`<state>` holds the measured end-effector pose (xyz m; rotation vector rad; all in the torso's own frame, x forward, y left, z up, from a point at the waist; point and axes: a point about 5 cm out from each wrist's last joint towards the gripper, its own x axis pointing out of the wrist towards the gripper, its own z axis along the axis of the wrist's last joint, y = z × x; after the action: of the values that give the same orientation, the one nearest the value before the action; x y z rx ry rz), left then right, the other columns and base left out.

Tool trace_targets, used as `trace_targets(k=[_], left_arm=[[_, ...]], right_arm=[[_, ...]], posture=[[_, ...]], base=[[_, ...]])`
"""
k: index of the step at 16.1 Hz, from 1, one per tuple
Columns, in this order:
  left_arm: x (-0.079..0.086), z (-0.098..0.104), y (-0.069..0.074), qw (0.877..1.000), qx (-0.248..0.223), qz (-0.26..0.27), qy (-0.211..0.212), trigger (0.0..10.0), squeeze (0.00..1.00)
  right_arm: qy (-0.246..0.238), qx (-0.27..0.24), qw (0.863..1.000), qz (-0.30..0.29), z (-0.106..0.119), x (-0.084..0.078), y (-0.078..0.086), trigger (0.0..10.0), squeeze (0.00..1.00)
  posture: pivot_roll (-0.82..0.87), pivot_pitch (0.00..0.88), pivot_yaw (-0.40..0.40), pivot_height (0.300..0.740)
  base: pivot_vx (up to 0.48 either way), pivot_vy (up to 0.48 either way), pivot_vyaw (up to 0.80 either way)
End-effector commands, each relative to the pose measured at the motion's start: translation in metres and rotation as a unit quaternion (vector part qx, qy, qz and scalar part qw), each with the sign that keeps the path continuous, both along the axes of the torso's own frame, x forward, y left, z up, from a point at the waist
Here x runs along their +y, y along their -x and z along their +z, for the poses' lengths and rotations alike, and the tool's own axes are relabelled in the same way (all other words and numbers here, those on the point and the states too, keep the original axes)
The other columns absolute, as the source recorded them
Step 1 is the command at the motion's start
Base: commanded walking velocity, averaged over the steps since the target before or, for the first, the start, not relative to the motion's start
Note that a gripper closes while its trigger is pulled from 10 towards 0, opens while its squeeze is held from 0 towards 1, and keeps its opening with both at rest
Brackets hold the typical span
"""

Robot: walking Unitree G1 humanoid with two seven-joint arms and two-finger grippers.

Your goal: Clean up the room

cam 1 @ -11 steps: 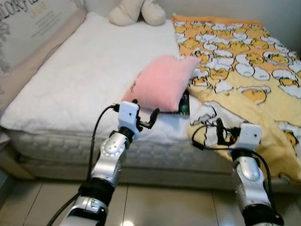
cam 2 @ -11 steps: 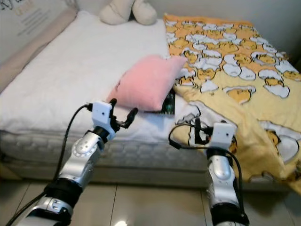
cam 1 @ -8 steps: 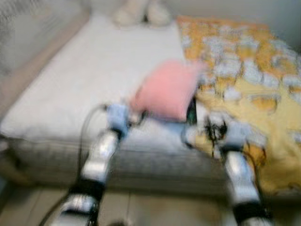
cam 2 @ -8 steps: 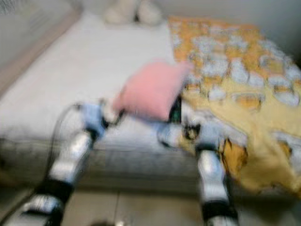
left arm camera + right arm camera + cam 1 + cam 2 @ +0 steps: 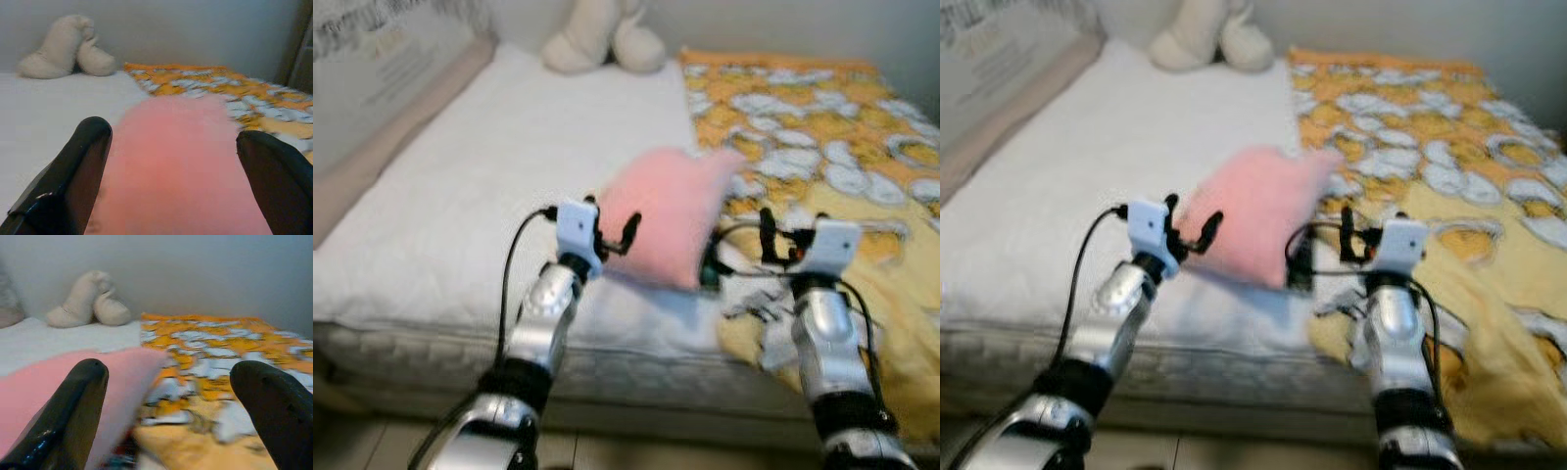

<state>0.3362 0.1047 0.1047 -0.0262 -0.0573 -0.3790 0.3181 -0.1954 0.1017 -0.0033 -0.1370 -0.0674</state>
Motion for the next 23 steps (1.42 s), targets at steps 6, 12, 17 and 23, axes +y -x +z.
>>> trace_targets(k=[6,12,17,23], left_arm=[[-0.004,0.016,-0.02,1.0,0.013,0.005,0.018,10.0,0.0],[0.014,0.015,-0.03,0.999,0.045,0.03,0.001,10.0,1.0],[0.015,0.005,-0.033,0.995,0.093,0.025,-0.004,10.0,1.0],[0.02,0.022,-0.01,0.999,-0.021,-0.008,-0.027,10.0,0.0]], right_arm=[[-0.094,0.015,0.995,0.006,0.01,-0.007,-0.013,10.0,0.0],[-0.114,0.027,0.993,0.001,0.008,-0.009,-0.008,10.0,0.0],[-0.133,0.057,0.989,-0.004,-0.008,-0.006,0.001,10.0,0.0],[0.02,0.026,0.998,-0.044,-0.002,-0.012,0.038,10.0,0.0]], posture=[[0.0,0.0,-0.021,0.74],[-0.02,0.0,0.004,0.74],[-0.03,0.0,0.014,0.74],[-0.03,0.0,0.001,0.74]], base=[[0.333,0.184,0.0],[0.0,0.141,0.0],[0.0,0.0,0.0],[0.0,0.0,0.0]])
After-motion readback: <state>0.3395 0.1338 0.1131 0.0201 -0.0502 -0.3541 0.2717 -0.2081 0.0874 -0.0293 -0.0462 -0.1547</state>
